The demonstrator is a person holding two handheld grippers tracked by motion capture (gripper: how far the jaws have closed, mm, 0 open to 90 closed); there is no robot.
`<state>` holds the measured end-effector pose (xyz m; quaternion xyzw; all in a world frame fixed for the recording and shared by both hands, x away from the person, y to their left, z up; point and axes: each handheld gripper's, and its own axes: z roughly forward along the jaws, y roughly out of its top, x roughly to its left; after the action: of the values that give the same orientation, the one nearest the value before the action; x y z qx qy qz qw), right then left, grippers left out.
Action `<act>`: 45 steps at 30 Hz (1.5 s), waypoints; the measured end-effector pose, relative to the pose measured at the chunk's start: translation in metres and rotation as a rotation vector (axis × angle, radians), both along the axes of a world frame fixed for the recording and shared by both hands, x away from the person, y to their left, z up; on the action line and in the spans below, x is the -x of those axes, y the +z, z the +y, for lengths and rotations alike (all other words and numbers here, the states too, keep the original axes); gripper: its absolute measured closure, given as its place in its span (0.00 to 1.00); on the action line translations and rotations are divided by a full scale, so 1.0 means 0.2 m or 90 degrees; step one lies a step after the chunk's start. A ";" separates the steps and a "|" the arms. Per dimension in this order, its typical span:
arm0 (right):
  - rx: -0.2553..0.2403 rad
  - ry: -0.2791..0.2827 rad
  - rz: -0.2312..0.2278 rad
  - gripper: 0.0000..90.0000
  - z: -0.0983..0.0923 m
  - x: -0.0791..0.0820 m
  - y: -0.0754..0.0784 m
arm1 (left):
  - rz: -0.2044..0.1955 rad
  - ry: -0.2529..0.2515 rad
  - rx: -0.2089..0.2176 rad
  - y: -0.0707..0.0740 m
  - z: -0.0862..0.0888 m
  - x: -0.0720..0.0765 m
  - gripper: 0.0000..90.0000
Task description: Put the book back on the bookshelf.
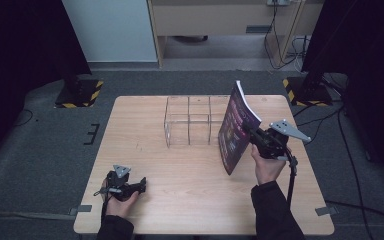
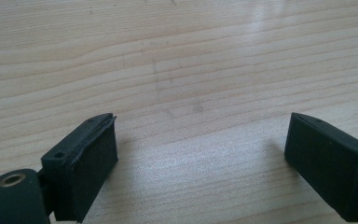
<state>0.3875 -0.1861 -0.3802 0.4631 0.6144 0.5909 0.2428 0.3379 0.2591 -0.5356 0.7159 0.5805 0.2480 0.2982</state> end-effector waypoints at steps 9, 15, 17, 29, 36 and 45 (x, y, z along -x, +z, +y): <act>0.025 -0.046 -0.020 0.94 0.06 -0.15 0.00 | 0.000 0.000 0.000 0.00 0.00 0.00 0.09; 0.044 -0.063 -0.024 0.94 0.11 -0.24 -0.05 | 0.000 0.000 0.000 0.00 0.00 0.00 0.09; 0.045 -0.068 -0.027 0.94 0.12 -0.25 -0.06 | 0.000 0.000 0.000 0.00 0.00 0.00 0.09; 0.036 -0.091 -0.047 0.94 0.14 -0.30 -0.09 | 0.000 0.000 0.000 0.00 0.00 0.00 0.09; 0.032 -0.105 -0.056 0.94 0.14 -0.30 -0.10 | 0.000 0.000 0.000 0.00 0.00 0.00 0.09; 0.070 -0.112 -0.058 0.93 0.17 -0.30 -0.10 | 0.000 0.000 0.000 0.00 0.00 0.00 0.09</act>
<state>0.4473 -0.1523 -0.4005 0.4735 0.5915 0.5531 0.3464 0.3380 0.2591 -0.5356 0.7161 0.5802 0.2481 0.2983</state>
